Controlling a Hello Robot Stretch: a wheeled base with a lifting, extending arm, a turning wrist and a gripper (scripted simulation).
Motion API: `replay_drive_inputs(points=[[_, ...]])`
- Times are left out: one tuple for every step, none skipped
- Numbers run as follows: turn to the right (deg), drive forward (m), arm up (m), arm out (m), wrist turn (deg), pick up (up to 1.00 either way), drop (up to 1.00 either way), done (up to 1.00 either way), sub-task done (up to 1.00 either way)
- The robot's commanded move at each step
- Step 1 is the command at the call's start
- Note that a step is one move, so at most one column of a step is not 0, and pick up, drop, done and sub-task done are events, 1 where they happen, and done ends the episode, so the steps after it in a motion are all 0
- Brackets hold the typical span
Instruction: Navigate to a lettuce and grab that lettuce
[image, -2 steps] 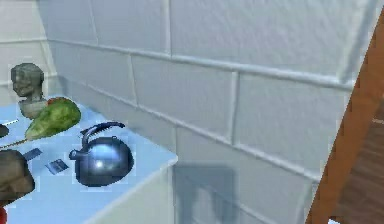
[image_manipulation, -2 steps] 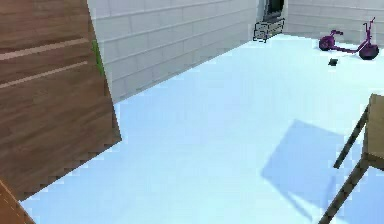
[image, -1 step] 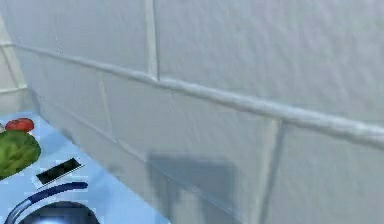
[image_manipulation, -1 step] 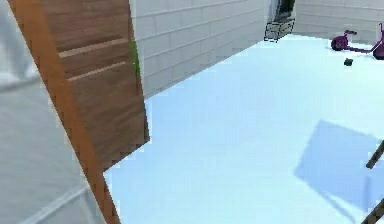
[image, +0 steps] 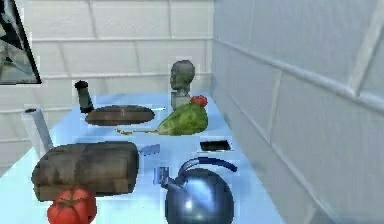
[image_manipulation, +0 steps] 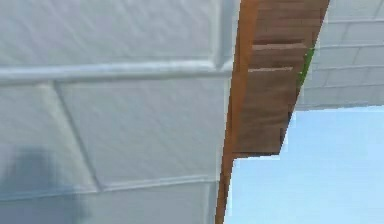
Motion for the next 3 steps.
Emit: replay_drive_inputs(points=[[-45.0,0.00,0.00,0.00,0.0,0.00,0.00,0.00,0.00],[-42.0,0.00,0.00,0.00,0.0,0.00,0.00,0.00,0.00],[0.0,0.00,0.50,0.00,0.0,0.00,0.00,0.00,0.00]])
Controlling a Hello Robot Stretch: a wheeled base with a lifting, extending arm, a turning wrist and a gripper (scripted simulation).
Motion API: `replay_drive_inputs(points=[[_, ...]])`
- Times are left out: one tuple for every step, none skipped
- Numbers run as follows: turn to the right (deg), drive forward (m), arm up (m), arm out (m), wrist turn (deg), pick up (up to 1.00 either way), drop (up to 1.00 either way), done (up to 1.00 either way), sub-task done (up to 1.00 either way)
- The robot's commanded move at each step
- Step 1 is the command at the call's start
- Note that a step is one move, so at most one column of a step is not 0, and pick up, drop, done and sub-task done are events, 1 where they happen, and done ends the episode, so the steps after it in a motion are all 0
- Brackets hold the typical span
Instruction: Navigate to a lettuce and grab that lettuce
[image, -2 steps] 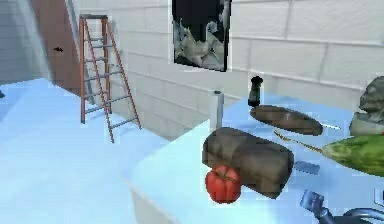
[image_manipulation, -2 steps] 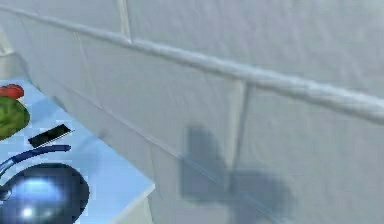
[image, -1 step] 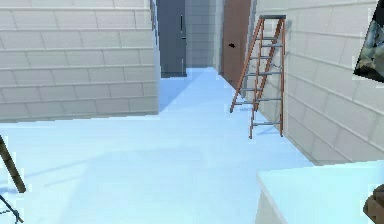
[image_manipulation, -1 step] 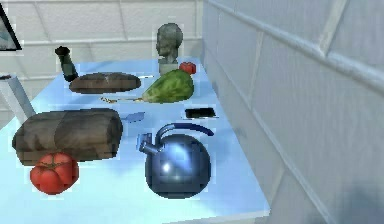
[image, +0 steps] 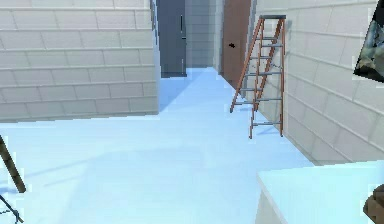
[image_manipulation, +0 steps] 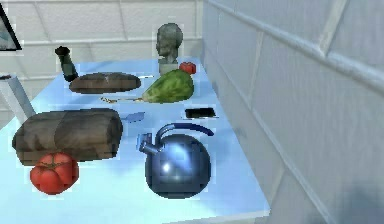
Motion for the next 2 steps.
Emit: replay_drive_inputs(points=[[0.0,0.00,0.38,0.00,0.0,0.00,0.00,0.00,0.00],[0.0,0.00,0.00,0.48,0.0,0.00,0.00,0.00,0.00]])
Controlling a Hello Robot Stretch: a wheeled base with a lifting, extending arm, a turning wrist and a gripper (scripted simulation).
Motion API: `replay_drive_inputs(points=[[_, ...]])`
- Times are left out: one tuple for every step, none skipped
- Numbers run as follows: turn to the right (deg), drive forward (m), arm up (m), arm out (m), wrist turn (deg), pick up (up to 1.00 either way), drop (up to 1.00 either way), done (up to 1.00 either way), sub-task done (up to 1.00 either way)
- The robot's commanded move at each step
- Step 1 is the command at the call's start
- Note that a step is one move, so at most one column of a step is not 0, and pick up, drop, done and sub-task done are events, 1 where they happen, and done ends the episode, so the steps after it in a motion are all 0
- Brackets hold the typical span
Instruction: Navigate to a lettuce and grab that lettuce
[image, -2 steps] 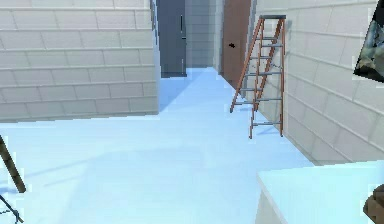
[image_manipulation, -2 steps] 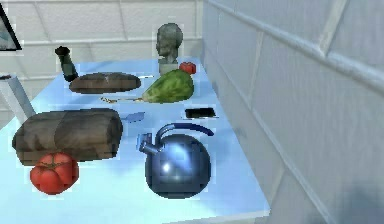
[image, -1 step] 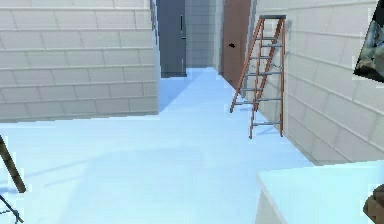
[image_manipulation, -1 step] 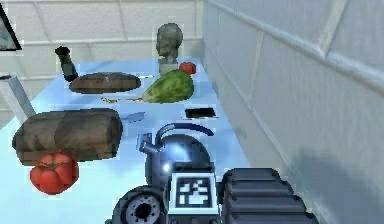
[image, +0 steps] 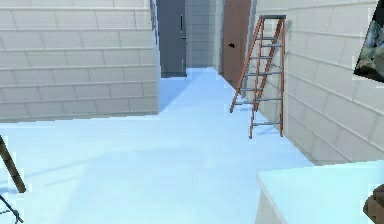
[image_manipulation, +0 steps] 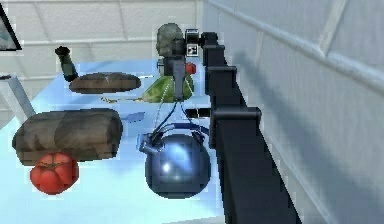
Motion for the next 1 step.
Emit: replay_drive_inputs(points=[[0.0,0.00,0.00,0.00,45.0,0.00,0.00,0.00,0.00]])
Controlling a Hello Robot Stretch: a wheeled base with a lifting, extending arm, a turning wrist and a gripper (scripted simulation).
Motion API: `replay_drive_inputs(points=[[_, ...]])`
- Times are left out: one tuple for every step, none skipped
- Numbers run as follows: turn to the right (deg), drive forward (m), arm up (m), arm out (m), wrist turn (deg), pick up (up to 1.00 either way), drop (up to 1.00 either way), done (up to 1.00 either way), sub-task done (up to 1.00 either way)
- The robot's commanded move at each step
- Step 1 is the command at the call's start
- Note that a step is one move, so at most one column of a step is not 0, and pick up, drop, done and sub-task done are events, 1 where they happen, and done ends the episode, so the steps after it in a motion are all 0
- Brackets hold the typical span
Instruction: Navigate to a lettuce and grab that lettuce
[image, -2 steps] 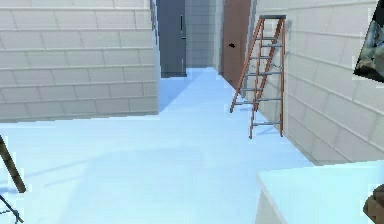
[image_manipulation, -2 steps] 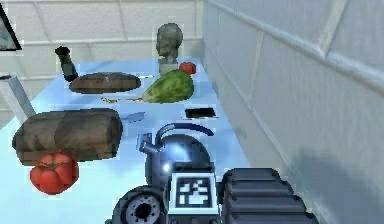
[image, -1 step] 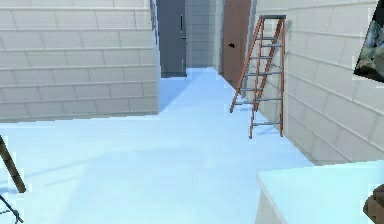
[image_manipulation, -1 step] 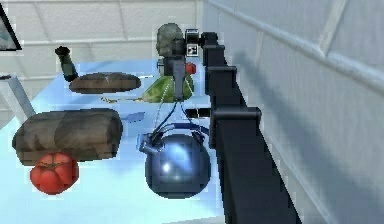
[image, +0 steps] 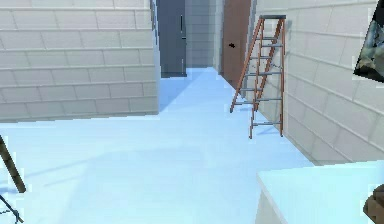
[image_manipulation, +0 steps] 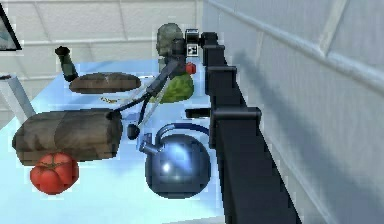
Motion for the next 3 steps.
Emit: replay_drive_inputs(points=[[0.0,0.00,0.00,0.00,45.0,0.00,0.00,0.00,0.00],[0.0,0.00,0.00,0.00,45.0,0.00,0.00,0.00,0.00],[0.0,0.00,0.00,0.00,33.0,0.00,0.00,0.00,0.00]])
